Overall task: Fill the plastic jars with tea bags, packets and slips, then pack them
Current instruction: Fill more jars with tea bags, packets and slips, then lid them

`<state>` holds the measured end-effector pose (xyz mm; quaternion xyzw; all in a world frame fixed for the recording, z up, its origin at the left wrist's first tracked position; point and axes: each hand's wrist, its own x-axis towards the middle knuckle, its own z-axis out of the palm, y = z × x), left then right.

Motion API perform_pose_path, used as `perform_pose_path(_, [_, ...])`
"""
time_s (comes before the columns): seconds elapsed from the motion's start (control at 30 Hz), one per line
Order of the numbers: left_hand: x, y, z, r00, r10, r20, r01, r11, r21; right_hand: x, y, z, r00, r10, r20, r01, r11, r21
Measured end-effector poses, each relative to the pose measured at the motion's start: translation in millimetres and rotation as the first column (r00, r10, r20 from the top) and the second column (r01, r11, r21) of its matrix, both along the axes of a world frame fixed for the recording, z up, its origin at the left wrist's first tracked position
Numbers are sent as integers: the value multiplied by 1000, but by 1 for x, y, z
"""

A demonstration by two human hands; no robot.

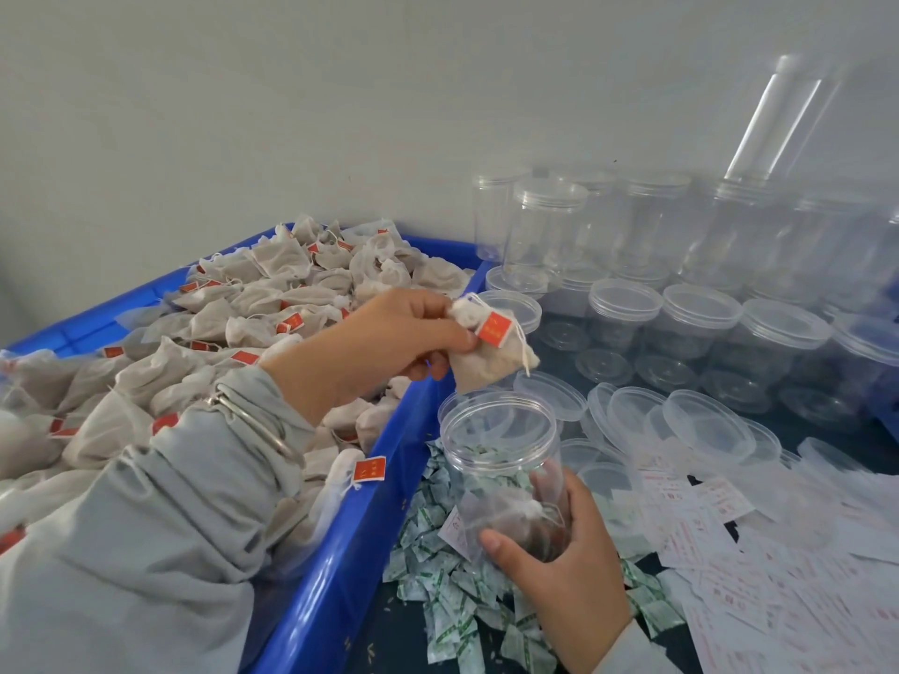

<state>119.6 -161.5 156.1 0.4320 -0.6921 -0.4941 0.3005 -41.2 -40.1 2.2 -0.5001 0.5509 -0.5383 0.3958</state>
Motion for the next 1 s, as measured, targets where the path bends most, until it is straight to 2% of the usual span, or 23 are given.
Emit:
perform_pose_path(0.1, [-8, 9, -3, 982, -60, 180, 69, 997, -45, 1, 0, 1, 1000, -3, 1, 3, 1000, 14])
perform_pose_path(0.23, [-14, 12, -11, 916, -99, 389, 166, 976, -141, 1, -1, 1, 1000, -2, 0, 2, 1000, -5])
perform_pose_path(0.4, [-12, 14, -10, 887, -226, 403, 273, 960, -62, 0, -1, 3, 1000, 1, -2, -1, 1000, -17])
perform_pose_path(0.47, [-10, 10, -11, 897, -163, 410, 228, 967, -114, 0, -2, 3, 1000, 16, 8, -16, 1000, 3])
perform_pose_path(0.6, [4, -11, -13, 909, 114, 401, -4, 964, -265, 0, -2, 2, 1000, 2, 18, -2, 1000, 5])
perform_pose_path(0.67, [17, -25, -15, 858, 257, 446, -97, 932, -350, 1, -2, 2, 1000, -7, 14, 7, 1000, 5])
perform_pose_path(0.77, [37, -42, -20, 729, 444, 521, -177, 857, -483, 2, -1, 3, 1000, -4, 19, 4, 1000, 21])
perform_pose_path(0.87, [48, -51, -27, 649, 507, 567, -207, 835, -510, 2, -1, 4, 1000, -17, 12, 16, 1000, 24])
perform_pose_path(1.0, [51, -57, -39, 542, 457, 705, -136, 876, -463, 2, 0, 5, 999, -35, -7, 36, 999, 25])
